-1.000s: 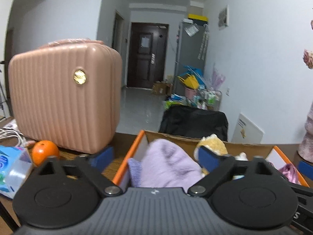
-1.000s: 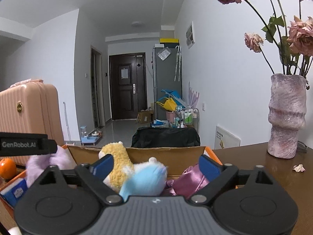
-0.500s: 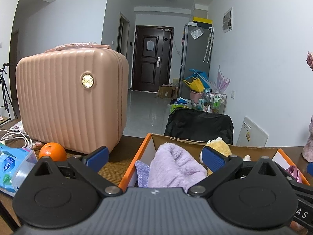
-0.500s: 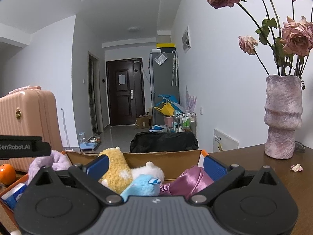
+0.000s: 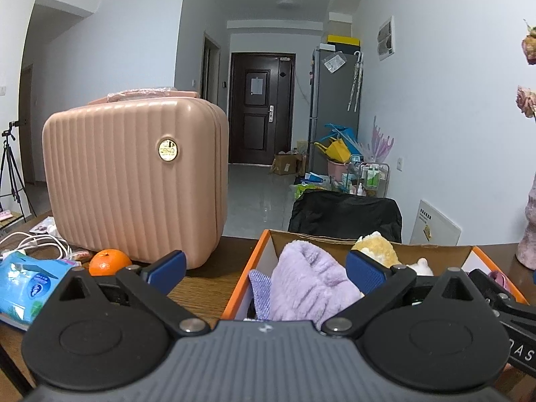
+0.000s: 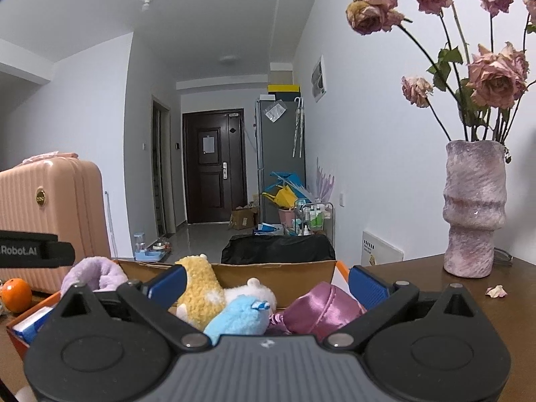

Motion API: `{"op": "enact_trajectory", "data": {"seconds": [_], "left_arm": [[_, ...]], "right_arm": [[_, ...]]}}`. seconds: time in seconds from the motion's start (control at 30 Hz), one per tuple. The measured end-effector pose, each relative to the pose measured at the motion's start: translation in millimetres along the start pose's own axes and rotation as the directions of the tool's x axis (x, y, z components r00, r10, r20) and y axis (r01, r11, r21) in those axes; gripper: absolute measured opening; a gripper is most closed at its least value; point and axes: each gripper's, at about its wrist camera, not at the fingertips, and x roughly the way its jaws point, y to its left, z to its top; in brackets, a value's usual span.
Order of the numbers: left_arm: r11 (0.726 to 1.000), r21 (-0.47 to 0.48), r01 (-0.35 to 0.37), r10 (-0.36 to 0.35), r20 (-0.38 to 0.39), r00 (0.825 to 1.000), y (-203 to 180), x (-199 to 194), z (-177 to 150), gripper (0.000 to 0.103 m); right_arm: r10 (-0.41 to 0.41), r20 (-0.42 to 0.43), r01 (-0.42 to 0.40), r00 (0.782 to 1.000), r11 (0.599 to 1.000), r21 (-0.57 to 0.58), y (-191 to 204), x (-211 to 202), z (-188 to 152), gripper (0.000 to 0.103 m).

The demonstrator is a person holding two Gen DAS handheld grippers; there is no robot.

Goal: Organize soft objects
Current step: 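Open both tools to drop the wristband and plush into the box, then move both tools back toward the white sponges on the table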

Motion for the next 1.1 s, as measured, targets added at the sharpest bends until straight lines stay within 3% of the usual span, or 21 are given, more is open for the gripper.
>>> {"op": "enact_trajectory", "data": {"seconds": [0.33,1.1], "left_arm": [[1.000,0.023,-0.008,0.007,0.029,1.000,7.9,-34.2,-8.6,0.103],[0.998,0.038,-0.041,0.041,0.006,0.999,41.5,-92.7,-35.6,0.103]], "right_arm": [[-0.005,0.019,0.005,1.000,1.000,-0.006,-3.2,-26.9,-3.3,0.103],[0.005,0.018,-0.005,1.000,1.000,-0.023,-2.4,-84.8,-14.5,0.103]]}}
